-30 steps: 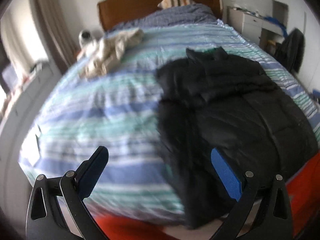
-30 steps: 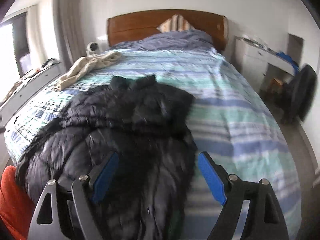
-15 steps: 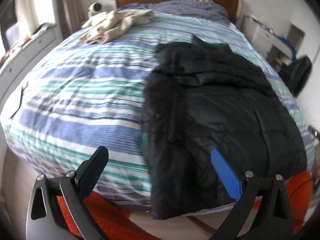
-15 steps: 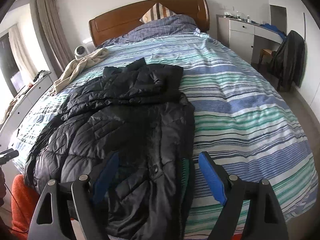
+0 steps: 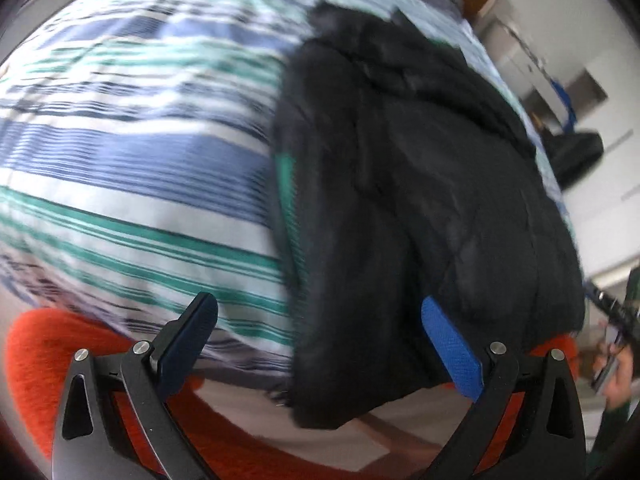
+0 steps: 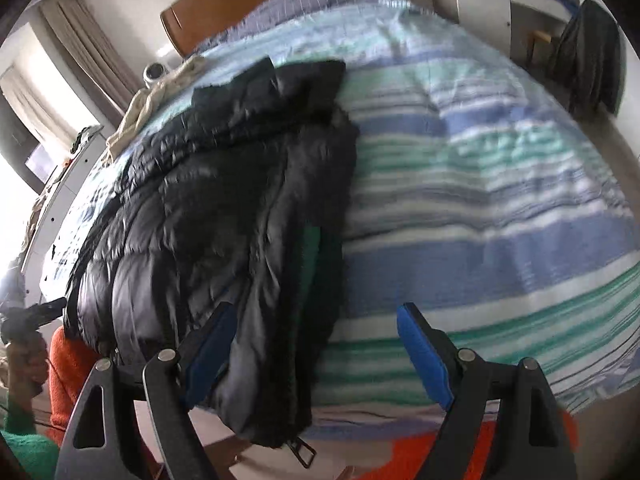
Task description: Fold large clothes
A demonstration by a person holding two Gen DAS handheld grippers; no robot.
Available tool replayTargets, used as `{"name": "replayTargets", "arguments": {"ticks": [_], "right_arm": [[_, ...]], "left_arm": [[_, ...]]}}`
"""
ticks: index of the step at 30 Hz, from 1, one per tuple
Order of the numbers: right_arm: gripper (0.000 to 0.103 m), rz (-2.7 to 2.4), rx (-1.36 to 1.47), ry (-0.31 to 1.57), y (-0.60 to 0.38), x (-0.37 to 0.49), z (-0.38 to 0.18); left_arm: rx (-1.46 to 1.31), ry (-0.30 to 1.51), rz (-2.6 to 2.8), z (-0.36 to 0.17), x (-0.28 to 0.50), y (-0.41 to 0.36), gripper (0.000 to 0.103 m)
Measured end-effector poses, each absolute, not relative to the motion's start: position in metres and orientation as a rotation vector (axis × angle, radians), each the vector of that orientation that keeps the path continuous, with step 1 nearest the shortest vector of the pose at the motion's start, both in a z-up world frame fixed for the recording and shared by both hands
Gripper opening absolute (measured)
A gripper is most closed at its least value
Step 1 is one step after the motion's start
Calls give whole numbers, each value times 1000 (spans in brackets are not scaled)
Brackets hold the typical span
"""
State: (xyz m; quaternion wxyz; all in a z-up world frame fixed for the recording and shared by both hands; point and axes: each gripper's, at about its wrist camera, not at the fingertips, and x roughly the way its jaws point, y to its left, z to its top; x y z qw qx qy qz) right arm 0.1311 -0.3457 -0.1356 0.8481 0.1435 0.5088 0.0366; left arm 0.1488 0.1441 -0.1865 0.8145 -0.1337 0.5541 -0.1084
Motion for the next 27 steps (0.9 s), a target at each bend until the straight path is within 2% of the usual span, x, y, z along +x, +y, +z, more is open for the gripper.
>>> {"name": "replayTargets", "arguments": {"ticks": [6,8,15,16,17,18,20,23,27], "right_arm": [[84,182,339,1125,-335,134,-152],[84,233,328,1157,-325,135,-158],[82,249,331,1198,-310,146,-167],[77,251,341,1196,-309,148,-166],[63,244,338,1199,-308,150,-167],[55,238,332,1207,-309,152,-167],[43,229,330,1217,-309,154,-168],[34,235,335,1218,-310,156,-166],[26,241,297,1199,-306,155,-158]], "left_arm": [[-252,1213,-249,-196,149,125,99],[-259,1219,-267,-196,148,124,90],[-307,1255,-306,-200,148,127,72],[-307,1259,-307,-200,148,126,69],[-302,1260,-303,-200,149,125,65],[-294,1260,-303,-199,148,124,63],[-292,1263,-309,-198,148,124,46],[-317,1273,-346,-195,149,125,26],[-284,1277,-354,-185,151,121,20]]}}
